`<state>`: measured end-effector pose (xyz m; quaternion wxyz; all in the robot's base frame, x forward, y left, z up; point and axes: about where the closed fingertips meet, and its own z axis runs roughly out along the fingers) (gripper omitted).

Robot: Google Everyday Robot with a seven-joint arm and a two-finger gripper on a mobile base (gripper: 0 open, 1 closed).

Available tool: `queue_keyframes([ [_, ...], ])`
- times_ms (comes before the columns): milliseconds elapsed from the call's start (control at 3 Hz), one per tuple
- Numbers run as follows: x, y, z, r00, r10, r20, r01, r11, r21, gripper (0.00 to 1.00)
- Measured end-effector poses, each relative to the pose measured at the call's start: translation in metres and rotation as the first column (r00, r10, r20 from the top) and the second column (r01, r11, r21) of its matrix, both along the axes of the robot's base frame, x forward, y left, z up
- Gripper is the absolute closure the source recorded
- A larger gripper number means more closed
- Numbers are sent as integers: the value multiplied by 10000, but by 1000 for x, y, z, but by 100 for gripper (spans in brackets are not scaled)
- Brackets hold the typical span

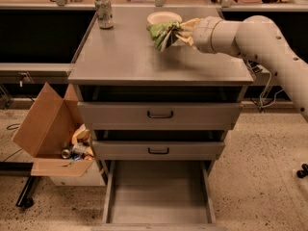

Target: Pick green jalapeno chip bag from bottom drawer and place on counter

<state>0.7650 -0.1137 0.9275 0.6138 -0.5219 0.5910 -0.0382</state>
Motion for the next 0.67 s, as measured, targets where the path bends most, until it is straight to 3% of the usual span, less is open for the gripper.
queue_keyframes([
  [667, 1, 0, -2, 10000, -26, -55, 26, 10000, -8, 57],
])
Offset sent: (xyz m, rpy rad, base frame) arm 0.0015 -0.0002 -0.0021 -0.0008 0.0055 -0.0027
